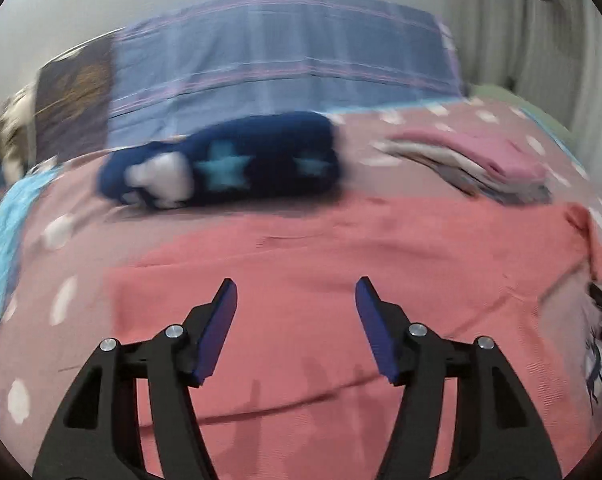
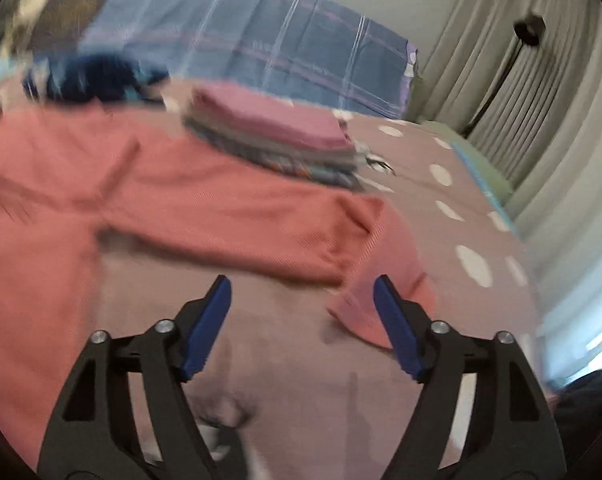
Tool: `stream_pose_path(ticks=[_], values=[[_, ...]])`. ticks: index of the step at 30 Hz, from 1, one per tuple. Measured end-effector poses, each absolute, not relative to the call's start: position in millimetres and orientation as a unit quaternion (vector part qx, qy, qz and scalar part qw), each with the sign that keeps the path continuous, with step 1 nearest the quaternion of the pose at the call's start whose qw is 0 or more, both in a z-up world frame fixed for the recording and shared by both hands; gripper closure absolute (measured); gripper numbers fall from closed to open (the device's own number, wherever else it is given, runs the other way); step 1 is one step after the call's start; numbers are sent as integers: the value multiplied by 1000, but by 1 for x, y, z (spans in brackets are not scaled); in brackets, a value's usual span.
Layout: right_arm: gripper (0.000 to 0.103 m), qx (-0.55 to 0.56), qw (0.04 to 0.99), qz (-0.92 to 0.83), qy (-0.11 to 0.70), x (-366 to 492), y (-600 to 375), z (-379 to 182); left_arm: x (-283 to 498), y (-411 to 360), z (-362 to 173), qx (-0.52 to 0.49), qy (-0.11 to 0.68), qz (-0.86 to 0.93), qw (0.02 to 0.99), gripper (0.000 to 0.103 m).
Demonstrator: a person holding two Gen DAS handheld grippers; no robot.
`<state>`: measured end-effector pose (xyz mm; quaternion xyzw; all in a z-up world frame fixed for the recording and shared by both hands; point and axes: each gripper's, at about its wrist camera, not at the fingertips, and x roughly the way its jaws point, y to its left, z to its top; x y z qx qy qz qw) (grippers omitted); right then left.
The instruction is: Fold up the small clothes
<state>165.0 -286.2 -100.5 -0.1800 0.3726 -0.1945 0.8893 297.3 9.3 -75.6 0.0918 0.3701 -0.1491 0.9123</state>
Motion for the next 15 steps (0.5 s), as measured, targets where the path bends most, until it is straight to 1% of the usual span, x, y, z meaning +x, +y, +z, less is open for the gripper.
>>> stream_pose_path(ticks=[1, 2, 3, 4, 5, 6, 7, 9, 13, 15], values=[[27, -189, 884, -209, 373, 170, -291, -108, 298, -4, -86, 98, 384, -158, 904, 41], [36, -180, 881, -226, 375, 175, -302, -113, 300, -19, -104, 104, 407, -165, 893, 41], [52, -158, 883, -226, 380, 179, -311, -113, 303, -28, -123, 111, 428, -166, 881, 41], [101, -102, 888, -208, 397, 181, -329, -111, 303, -34, -138, 127, 426, -156, 882, 37], [100, -56, 894, -194, 400, 177, -344, -108, 300, -37, -137, 130, 414, -152, 888, 37], [100, 16, 901, -171, 398, 173, -362, -99, 299, -37, -134, 127, 414, -153, 889, 37], [100, 60, 904, -152, 395, 170, -372, -92, 301, -35, -132, 114, 418, -154, 888, 37], [100, 170, 908, -85, 372, 164, -394, -73, 303, -30, -133, 99, 421, -162, 887, 37], [100, 282, 900, 37, 331, 165, -394, -42, 304, -32, -134, 98, 420, -162, 887, 36], [100, 335, 879, 103, 323, 177, -384, -34, 301, -32, -133, 95, 417, -164, 889, 36]])
